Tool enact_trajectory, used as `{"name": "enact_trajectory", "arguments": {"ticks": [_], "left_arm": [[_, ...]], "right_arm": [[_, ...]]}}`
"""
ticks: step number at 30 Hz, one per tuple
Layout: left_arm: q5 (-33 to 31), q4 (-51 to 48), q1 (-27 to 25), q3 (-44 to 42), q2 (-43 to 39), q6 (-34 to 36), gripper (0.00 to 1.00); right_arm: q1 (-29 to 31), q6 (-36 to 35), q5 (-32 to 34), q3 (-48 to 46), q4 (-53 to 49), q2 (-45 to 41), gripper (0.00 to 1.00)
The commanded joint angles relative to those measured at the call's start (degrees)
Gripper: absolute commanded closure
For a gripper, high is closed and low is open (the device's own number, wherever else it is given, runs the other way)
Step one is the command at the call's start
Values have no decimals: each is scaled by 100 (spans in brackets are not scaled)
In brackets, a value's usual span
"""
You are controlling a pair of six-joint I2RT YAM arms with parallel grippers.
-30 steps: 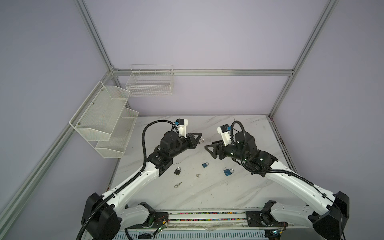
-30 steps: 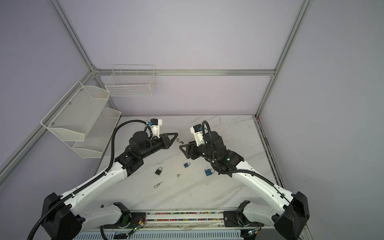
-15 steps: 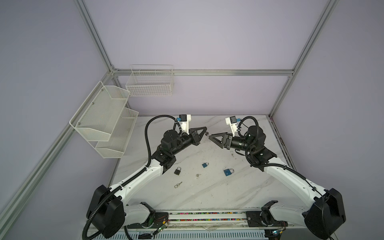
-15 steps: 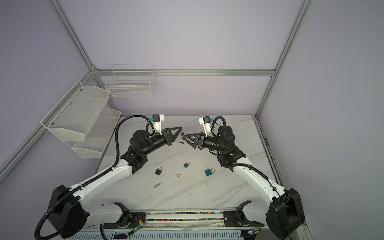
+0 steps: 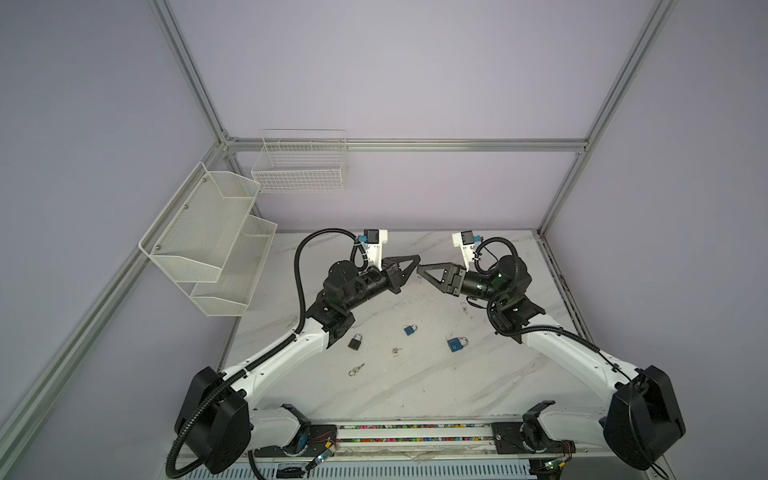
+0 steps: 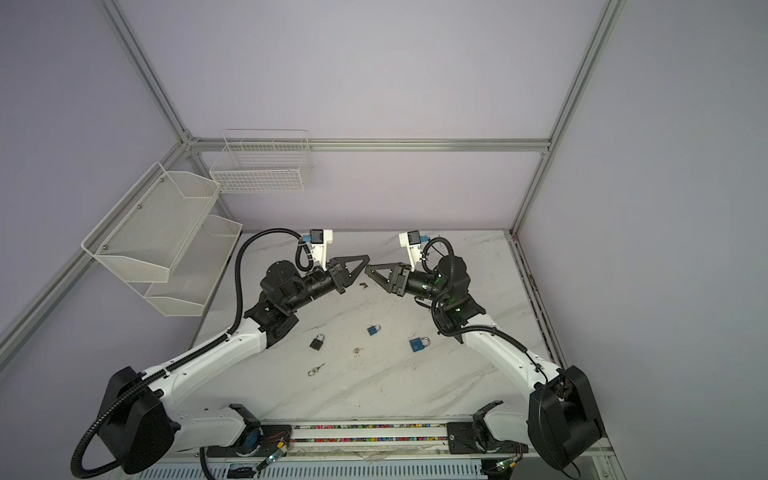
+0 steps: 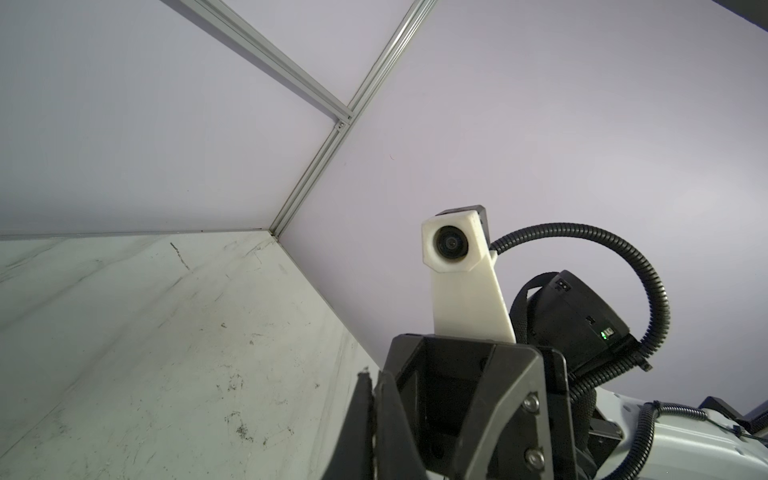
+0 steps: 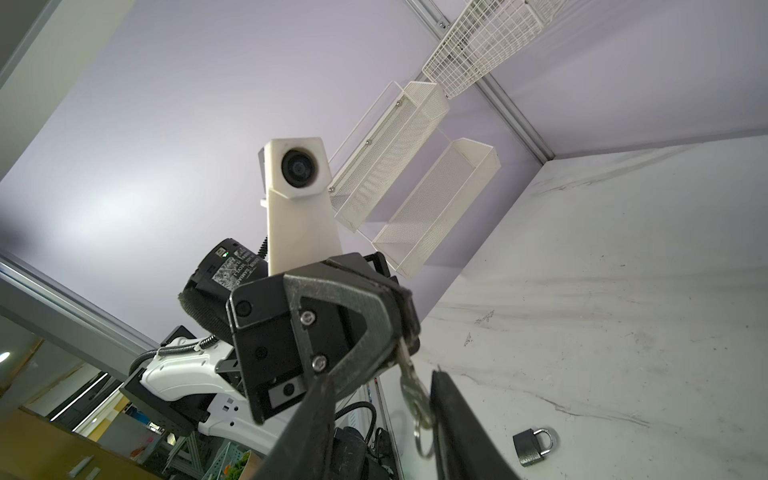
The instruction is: Unlock with the key
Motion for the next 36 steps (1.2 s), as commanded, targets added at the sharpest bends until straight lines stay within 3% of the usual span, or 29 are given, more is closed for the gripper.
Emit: {"name": "enact_trajectory", "arguments": {"ticks": [1, 14, 17, 21, 28, 31, 33, 36], "left_arm": [[36, 292, -19, 313, -89, 42, 100], [97, 284, -32, 349, -60, -48, 100], [98, 292, -32, 353, -45, -46, 100], [61, 238, -37, 342, -39, -19, 100], [19, 114, -28, 361, -42, 57, 100], [-28, -9, -31, 385, -63, 109, 100], [-46, -49, -32, 394, -86, 138, 95], [-80, -180, -24, 414, -136, 225, 72]], "right_arm": [[-15, 96, -140, -72, 339, 33, 62], [-18, 13, -142, -80, 232, 135, 71], [-16, 16, -122, -89, 239, 129, 80], [-14, 17, -119, -89, 237, 110, 82], [-23, 2, -56, -45, 174, 56, 100], [-23, 4, 19, -38, 70, -9, 100], [-43, -75, 100, -6, -151, -65, 100], [-105, -165, 165, 13, -463, -149, 100]]}}
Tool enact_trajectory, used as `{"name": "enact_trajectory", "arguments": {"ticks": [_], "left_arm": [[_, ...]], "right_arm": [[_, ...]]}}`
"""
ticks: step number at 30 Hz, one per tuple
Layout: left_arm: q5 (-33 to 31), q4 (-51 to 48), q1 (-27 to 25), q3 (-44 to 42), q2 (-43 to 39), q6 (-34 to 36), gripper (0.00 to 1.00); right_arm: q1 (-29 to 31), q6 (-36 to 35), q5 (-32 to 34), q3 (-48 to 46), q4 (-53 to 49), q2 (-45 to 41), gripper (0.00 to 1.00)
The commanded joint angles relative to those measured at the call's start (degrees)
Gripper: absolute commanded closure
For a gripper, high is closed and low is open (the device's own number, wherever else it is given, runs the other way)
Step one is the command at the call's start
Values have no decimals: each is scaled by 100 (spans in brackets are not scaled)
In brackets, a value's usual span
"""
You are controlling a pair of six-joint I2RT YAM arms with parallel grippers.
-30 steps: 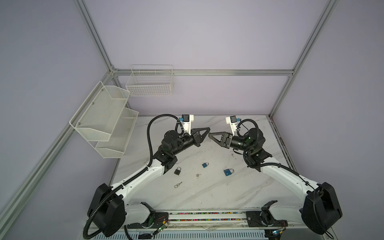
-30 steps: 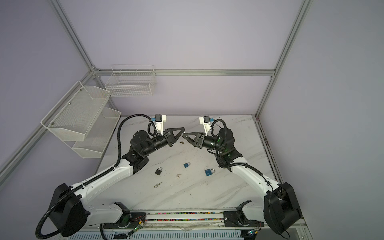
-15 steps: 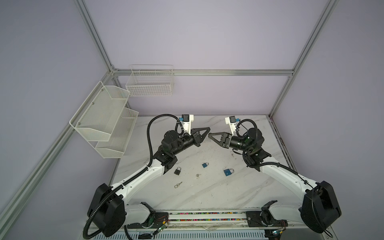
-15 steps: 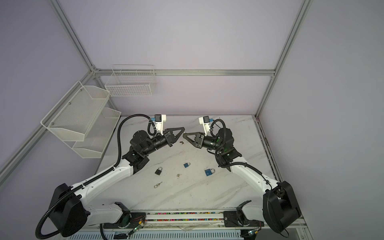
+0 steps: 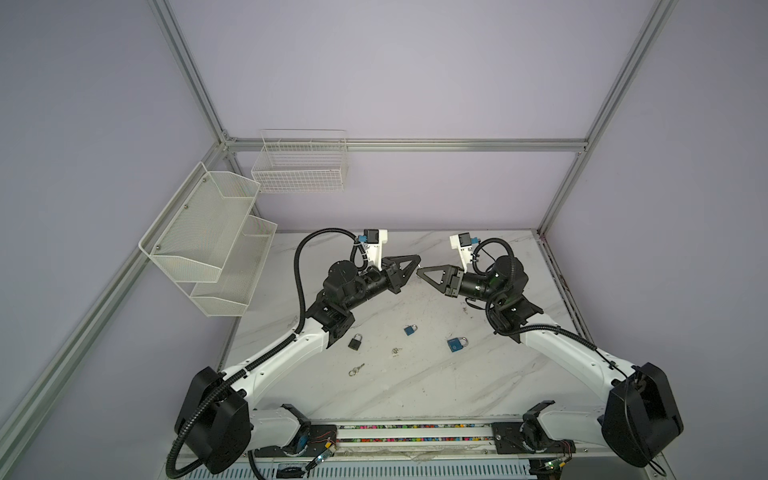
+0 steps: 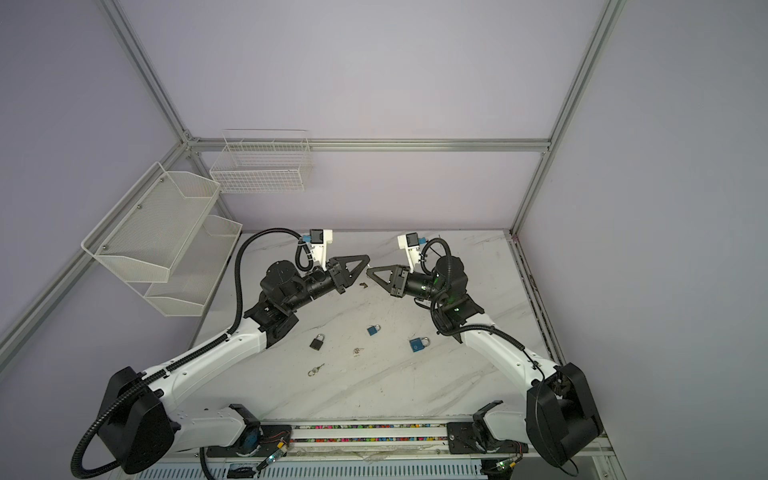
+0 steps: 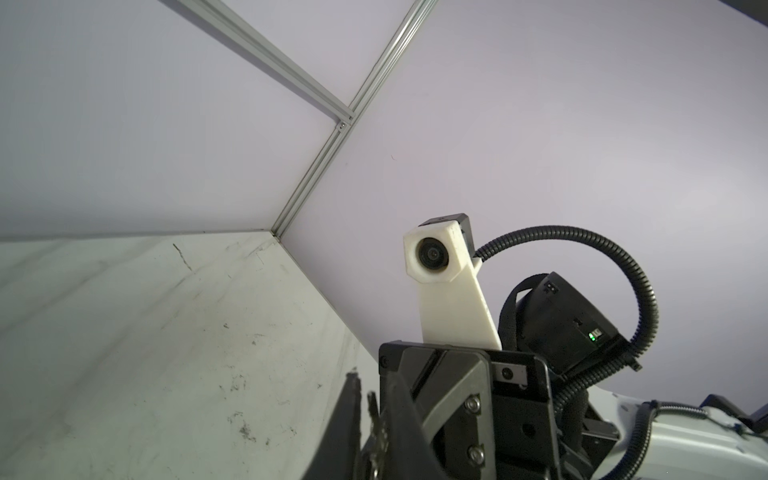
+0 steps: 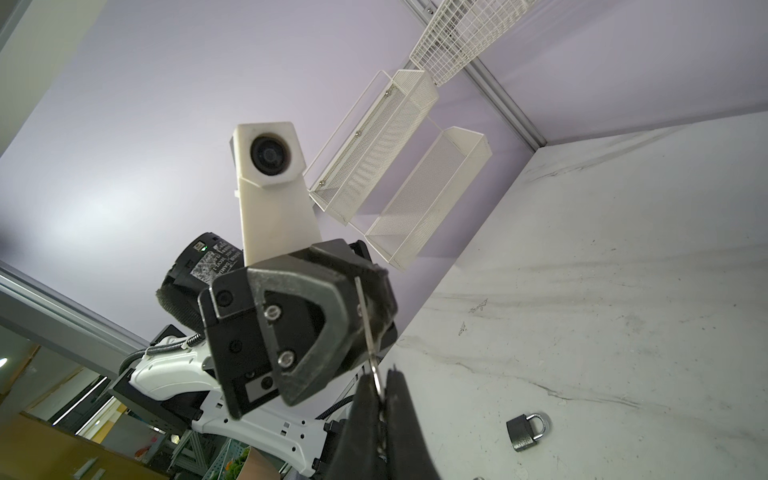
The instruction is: Unlock with the key
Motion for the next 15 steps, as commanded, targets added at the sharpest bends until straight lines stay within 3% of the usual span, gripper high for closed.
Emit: {"name": "enact_trajectory", "arguments": {"ticks": [1, 8, 15], "left_arm": [[-69, -201, -5, 458, -170, 325, 67], [-759, -1642, 25, 627, -592, 1195, 53], [-1018, -3018, -224, 1027, -297, 1689, 44]], "right_arm": [[-97, -88, 142, 43, -356, -246, 100], [-790, -515, 531, 54, -1857, -645, 100], [-1689, -992, 624, 59, -3123, -770, 100]]}}
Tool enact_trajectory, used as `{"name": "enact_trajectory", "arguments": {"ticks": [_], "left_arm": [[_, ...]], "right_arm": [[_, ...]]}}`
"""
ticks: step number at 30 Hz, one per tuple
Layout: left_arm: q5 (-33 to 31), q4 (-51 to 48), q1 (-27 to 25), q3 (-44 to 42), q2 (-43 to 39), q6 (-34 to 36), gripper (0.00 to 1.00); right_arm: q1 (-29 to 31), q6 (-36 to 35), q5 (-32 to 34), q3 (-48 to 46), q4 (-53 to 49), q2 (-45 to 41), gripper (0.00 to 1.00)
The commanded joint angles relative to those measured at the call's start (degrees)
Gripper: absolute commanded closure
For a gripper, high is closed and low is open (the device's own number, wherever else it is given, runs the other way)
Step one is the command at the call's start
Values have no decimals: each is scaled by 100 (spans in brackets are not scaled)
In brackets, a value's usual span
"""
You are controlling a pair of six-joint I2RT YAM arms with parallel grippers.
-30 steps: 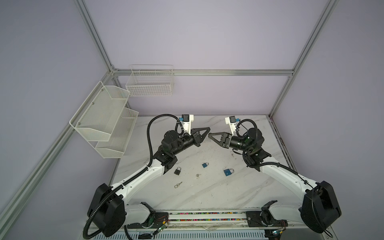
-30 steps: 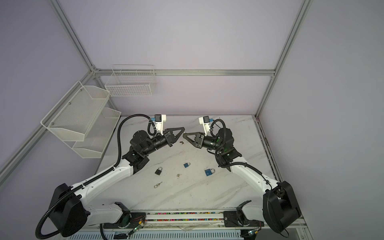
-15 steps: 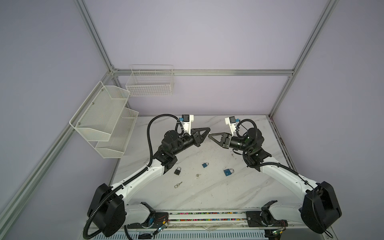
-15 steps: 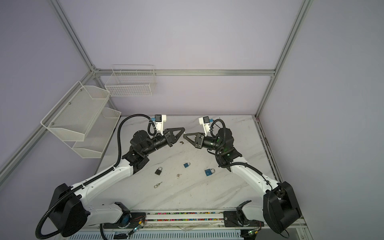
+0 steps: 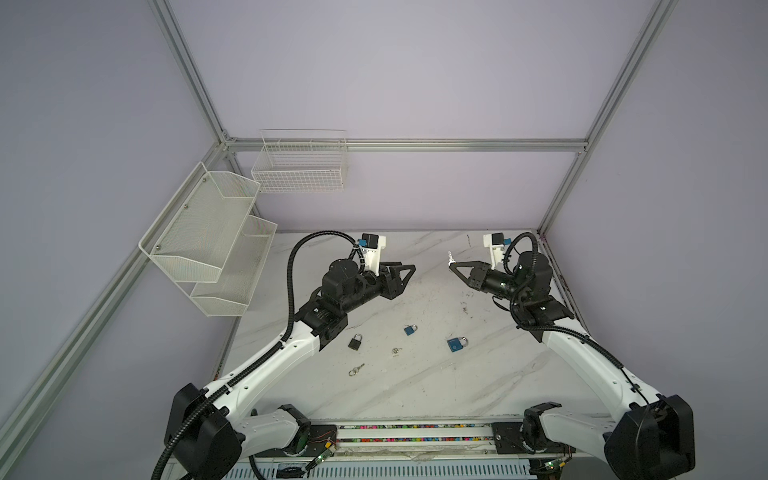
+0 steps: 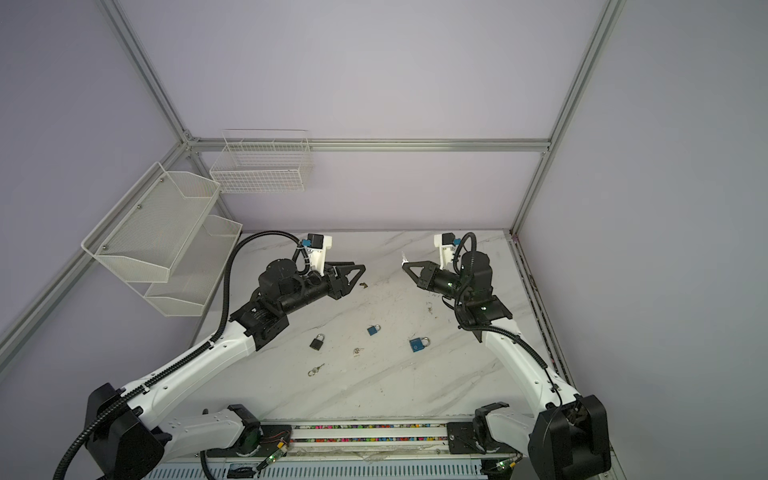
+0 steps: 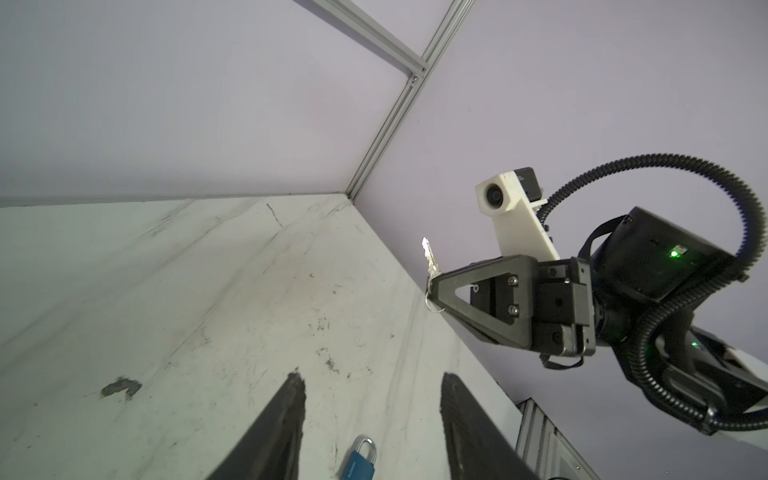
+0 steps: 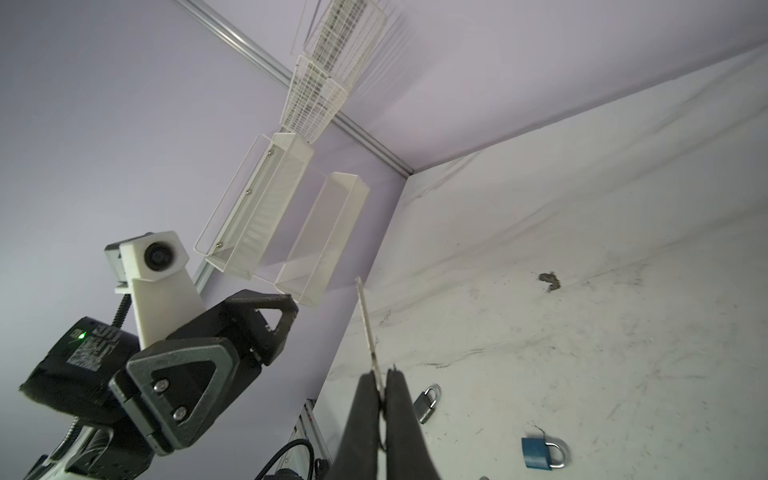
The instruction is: Unlock with the key
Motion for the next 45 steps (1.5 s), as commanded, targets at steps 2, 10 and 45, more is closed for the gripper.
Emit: {"name": "enact_trajectory", "arguments": {"ticks": [2, 10, 45], "left_arm": [[-277, -1077, -316, 819, 303, 673, 42], [-490, -2097, -1101, 1552, 1424, 1617, 37], [-1922, -3973, -2514, 4444, 5580, 3489, 35]], "right_arm": [[-495, -465, 157, 108, -1151, -67, 100], [-1119, -893, 530, 124, -2192, 9, 100], [-1551, -1461, 1441, 282, -3283, 118, 100]]}}
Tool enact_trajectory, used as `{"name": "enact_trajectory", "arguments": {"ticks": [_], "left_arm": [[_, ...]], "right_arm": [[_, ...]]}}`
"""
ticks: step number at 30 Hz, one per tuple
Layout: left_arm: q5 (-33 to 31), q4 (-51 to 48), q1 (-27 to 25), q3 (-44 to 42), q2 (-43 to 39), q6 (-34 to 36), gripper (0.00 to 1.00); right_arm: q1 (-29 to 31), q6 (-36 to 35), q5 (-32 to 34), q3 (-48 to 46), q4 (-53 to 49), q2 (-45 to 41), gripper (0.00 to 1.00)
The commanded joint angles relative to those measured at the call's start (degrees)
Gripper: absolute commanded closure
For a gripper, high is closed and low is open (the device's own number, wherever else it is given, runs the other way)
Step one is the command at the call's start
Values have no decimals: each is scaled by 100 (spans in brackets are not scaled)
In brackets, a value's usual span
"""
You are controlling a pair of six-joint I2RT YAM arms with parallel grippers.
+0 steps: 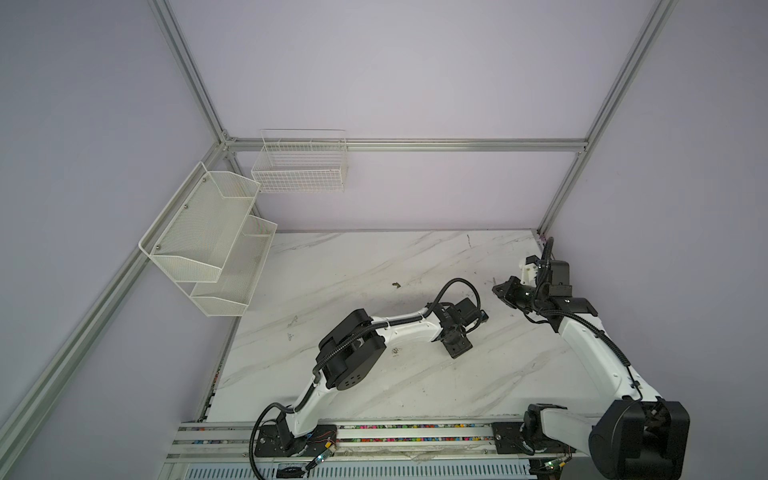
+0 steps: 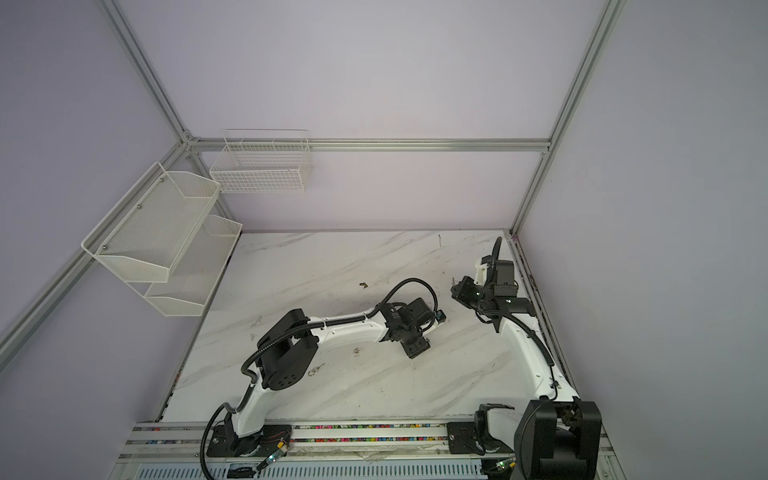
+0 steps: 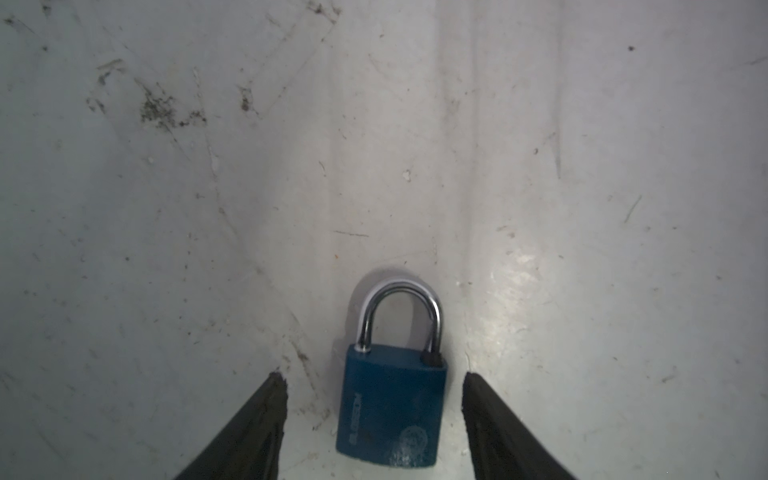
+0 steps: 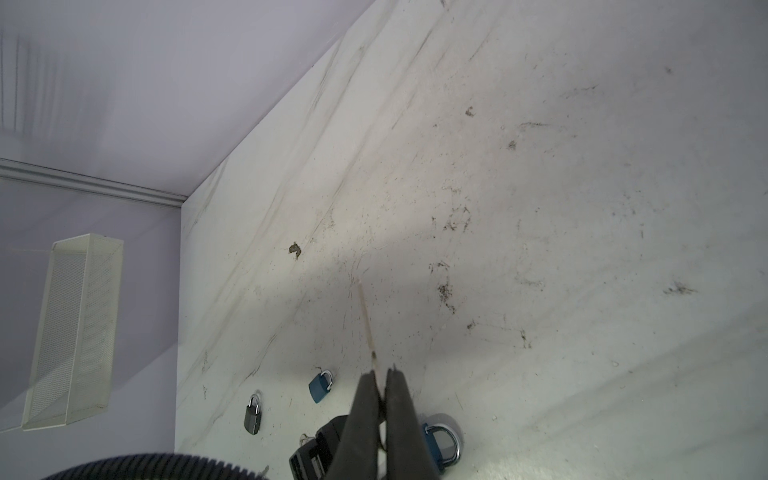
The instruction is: Unlock with the key
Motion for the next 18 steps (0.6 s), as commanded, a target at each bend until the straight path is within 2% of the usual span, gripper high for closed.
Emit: {"name": "enact_trajectory", "arguments": {"ticks": [1, 10, 18], "left_arm": [[-390, -230, -24, 670, 79, 131, 35], [-1271, -415, -25, 726, 123, -384, 41], [-901, -1174, -24, 1278, 415, -1427, 38]], "right_arm": [[-48, -121, -4, 104, -86, 25, 100], [-68, -132, -46, 90, -77, 36, 100], [-76, -124, -120, 92, -77, 34, 100]]}}
